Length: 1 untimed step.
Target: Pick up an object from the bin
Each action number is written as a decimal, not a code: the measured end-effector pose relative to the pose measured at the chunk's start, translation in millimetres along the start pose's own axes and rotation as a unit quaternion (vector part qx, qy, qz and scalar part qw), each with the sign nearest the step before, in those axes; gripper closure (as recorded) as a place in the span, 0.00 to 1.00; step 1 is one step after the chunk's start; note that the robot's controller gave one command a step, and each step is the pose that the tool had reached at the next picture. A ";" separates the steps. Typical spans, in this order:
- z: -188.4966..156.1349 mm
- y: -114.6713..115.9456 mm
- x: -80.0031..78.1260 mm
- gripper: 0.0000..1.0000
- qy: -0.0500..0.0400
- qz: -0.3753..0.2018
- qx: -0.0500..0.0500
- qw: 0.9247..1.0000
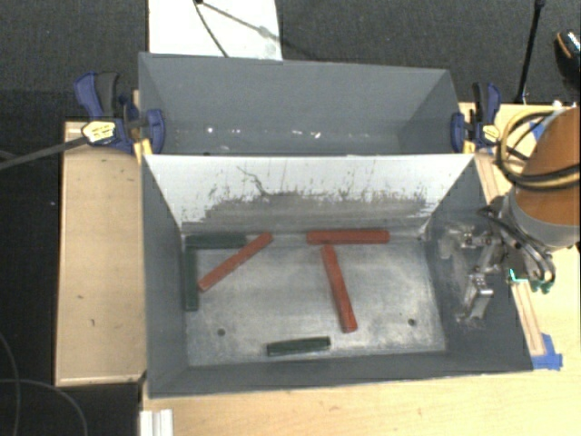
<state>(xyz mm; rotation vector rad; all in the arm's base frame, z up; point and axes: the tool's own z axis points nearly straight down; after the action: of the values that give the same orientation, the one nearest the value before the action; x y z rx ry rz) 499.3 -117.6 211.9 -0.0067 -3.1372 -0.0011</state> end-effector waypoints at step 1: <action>143.5 108.2 -10.4 0.00 -0.002 -0.153 -0.001 0.988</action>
Offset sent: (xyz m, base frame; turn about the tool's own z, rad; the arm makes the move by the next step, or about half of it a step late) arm 0.0103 0.1056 -0.1419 -0.3113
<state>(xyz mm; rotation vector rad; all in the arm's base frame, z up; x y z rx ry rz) 509.6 -9.3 68.5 0.4746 -3.1054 -0.0044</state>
